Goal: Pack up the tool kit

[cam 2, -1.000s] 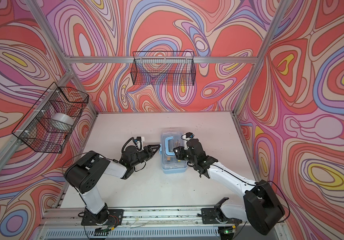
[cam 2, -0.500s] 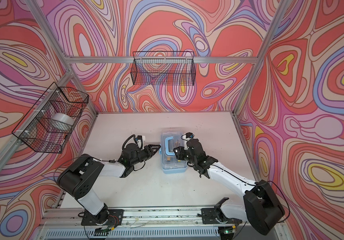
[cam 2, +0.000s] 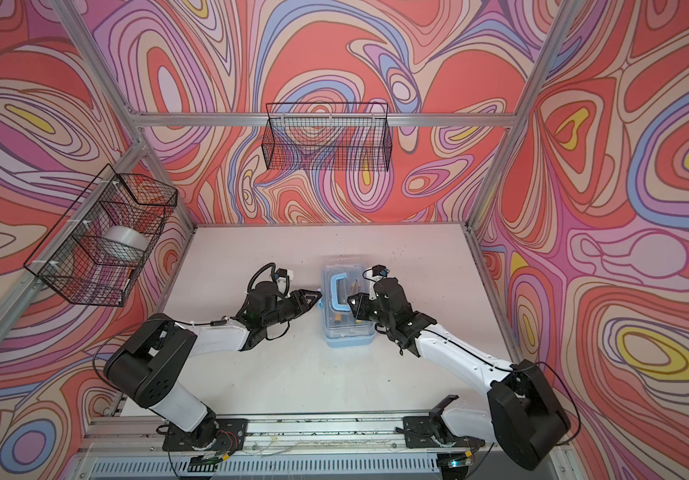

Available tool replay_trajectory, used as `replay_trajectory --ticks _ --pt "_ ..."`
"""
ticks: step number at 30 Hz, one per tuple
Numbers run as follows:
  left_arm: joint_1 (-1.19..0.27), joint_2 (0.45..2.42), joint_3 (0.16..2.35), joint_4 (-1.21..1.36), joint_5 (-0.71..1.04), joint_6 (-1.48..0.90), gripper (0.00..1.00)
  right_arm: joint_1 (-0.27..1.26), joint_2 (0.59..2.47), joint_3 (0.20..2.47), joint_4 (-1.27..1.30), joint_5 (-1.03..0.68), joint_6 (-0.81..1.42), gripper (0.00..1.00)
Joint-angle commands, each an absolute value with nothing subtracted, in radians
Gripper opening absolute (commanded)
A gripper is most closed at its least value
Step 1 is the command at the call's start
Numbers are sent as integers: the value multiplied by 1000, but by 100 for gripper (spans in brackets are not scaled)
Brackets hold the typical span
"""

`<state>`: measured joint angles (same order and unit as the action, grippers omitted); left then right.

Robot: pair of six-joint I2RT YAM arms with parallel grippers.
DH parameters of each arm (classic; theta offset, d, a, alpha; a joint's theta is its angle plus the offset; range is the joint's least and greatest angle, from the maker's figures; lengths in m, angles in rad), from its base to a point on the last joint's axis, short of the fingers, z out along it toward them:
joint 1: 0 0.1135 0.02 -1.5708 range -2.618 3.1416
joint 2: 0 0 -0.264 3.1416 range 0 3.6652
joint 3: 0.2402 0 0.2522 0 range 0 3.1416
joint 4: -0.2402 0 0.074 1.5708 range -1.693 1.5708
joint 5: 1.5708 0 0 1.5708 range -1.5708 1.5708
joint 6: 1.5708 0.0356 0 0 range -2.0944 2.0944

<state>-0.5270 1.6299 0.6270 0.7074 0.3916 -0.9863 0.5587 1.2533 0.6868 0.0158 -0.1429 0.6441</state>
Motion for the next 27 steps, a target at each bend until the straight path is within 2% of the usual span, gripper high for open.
replay_trajectory --ticks 1,11,27 --pt "-534 1618 643 676 382 -962 37 561 1280 658 -48 -136 653 28" --pt "-538 1644 652 681 382 -972 35 560 1277 656 -55 -128 653 28" --pt "-569 1583 720 435 293 -862 33 561 1284 658 -59 -119 651 28"
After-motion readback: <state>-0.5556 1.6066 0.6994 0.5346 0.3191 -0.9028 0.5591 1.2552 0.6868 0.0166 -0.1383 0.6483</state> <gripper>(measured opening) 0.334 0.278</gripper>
